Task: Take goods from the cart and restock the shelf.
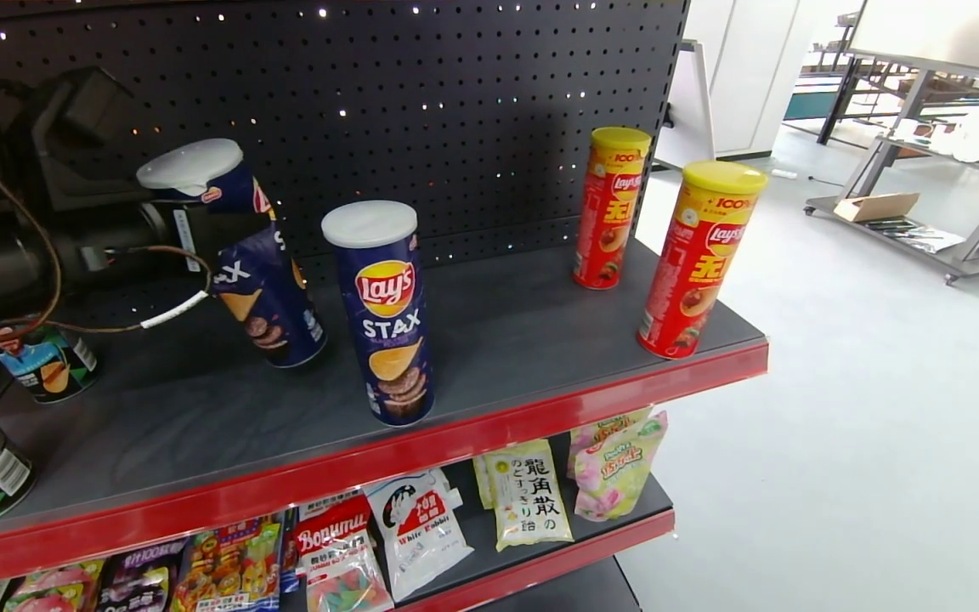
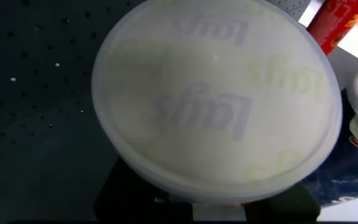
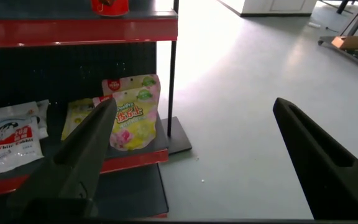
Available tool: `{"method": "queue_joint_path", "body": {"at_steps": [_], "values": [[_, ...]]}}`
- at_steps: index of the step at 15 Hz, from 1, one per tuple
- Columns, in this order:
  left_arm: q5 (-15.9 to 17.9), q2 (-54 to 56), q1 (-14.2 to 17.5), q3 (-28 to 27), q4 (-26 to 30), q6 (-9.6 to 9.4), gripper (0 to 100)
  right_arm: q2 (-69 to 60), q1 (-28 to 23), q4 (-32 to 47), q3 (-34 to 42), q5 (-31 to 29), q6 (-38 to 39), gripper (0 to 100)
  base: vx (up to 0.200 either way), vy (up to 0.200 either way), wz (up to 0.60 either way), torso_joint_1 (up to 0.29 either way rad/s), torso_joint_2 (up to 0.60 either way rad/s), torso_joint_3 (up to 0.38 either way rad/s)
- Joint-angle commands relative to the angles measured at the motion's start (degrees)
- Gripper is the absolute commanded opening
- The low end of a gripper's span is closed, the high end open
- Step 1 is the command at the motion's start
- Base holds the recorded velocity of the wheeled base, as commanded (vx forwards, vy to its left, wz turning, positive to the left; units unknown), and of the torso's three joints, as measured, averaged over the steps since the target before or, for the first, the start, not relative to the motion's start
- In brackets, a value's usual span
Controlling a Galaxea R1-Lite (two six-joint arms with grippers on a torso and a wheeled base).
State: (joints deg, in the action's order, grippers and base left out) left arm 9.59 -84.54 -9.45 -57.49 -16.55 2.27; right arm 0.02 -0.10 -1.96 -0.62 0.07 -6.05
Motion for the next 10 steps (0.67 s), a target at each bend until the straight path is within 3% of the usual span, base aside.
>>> {"method": "queue_joint_path", "body": {"at_steps": [1,10], "values": [[-0.1,-5.37,-1.63,-2.63,-0.14,0.11,0,-0.02,0.01,0.03,0.01,0.01,-0.11,100,0.0,0.0,0.0,0.0,0.0,0.0],[0.07,-14.86,-2.94,-12.21,-0.14,0.11,0,-0.02,0.01,-0.06,0.01,0.28,-0.28,100,0.0,0.0,0.0,0.0,0.0,0.0]]}}
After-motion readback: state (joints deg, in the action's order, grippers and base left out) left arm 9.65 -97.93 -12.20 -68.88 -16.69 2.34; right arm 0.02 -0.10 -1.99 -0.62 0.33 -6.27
